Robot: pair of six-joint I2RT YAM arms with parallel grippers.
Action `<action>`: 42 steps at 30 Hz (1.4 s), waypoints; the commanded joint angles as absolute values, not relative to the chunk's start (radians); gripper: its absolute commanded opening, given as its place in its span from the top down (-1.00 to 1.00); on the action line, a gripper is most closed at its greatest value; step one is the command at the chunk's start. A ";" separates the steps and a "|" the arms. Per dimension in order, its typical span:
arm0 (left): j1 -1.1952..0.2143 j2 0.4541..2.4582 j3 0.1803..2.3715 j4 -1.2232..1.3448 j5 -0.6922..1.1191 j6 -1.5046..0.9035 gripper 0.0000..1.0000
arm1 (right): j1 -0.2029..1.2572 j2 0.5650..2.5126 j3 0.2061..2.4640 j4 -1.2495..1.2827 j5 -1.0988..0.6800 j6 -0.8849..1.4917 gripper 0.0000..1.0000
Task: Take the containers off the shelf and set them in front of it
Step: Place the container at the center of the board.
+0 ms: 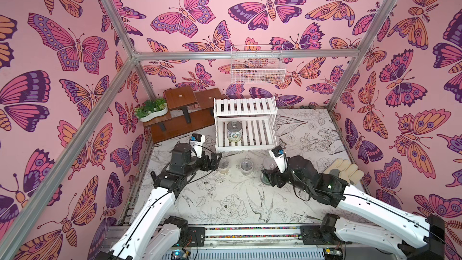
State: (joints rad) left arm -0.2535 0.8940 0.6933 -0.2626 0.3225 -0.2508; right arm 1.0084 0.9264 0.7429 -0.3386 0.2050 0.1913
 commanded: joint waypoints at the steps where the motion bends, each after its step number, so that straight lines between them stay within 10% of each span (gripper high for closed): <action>1: -0.245 0.884 0.706 -0.271 0.342 -0.240 -1.00 | 1.032 0.893 0.688 -0.297 0.283 0.242 -0.25; 42: -0.245 0.942 0.752 -0.278 0.340 -0.219 -1.00 | 1.042 0.969 0.388 -0.028 0.444 0.356 -0.41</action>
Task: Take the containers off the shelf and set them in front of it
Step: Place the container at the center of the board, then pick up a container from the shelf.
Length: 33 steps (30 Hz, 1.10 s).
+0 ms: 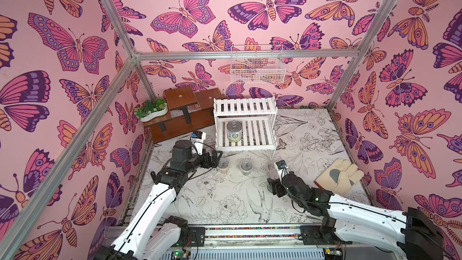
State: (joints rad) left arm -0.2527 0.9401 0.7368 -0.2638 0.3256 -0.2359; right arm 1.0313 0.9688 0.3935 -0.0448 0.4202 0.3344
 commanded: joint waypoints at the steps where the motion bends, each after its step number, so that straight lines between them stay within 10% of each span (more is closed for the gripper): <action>1: -0.245 0.942 0.752 -0.279 0.340 -0.221 -1.00 | 1.042 0.969 0.385 -0.030 0.446 0.358 -0.44; 33: -0.369 1.166 0.965 -0.292 0.290 -0.120 -1.00 | 1.041 0.757 0.543 -0.265 0.514 0.340 -0.99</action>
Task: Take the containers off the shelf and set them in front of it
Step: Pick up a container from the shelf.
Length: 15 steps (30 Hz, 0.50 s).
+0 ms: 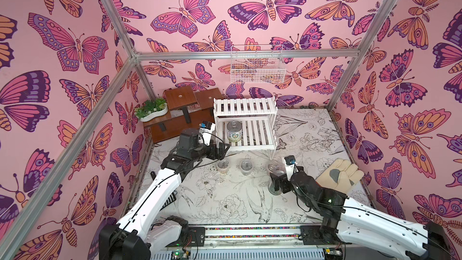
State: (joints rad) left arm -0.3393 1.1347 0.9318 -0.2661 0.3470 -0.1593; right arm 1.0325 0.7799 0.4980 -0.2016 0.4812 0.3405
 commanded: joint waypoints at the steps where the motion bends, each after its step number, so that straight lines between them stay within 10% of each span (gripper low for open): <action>1: -0.386 1.186 0.982 -0.292 0.269 -0.113 -1.00 | 1.040 0.748 0.554 -0.277 0.516 0.339 -0.98; 15: -0.512 1.453 1.194 -0.298 0.017 -0.056 -1.00 | 0.995 0.661 0.621 -0.357 0.505 0.353 -0.98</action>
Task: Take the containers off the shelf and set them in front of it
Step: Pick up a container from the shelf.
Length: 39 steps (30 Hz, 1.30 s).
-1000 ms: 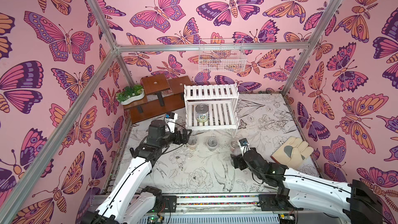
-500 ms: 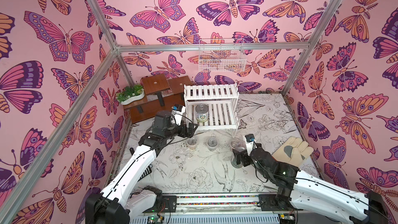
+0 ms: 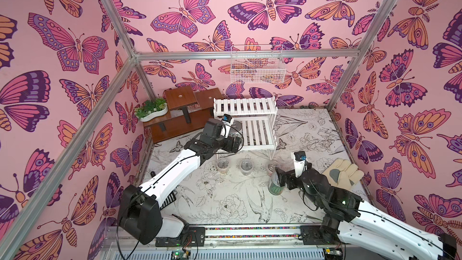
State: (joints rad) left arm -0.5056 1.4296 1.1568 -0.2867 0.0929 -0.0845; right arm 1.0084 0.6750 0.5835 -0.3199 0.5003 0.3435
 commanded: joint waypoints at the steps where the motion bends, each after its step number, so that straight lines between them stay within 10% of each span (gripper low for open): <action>1: -0.514 1.465 1.207 -0.295 0.003 -0.055 -1.00 | 0.993 0.658 0.626 -0.360 0.501 0.351 -0.98; 25: -0.517 1.659 1.303 -0.181 -0.027 -0.056 -0.99 | 0.911 0.647 0.637 -0.376 0.440 0.331 -0.98; 39: -0.517 1.663 1.301 -0.171 0.016 -0.061 -0.44 | 0.875 0.651 0.638 -0.376 0.406 0.328 -0.98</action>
State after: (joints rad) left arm -0.5110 1.6634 1.2934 -0.1787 -0.0109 -0.0589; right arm 0.8829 0.6544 0.6086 -0.3672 0.4183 0.3397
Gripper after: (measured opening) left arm 0.783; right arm 0.992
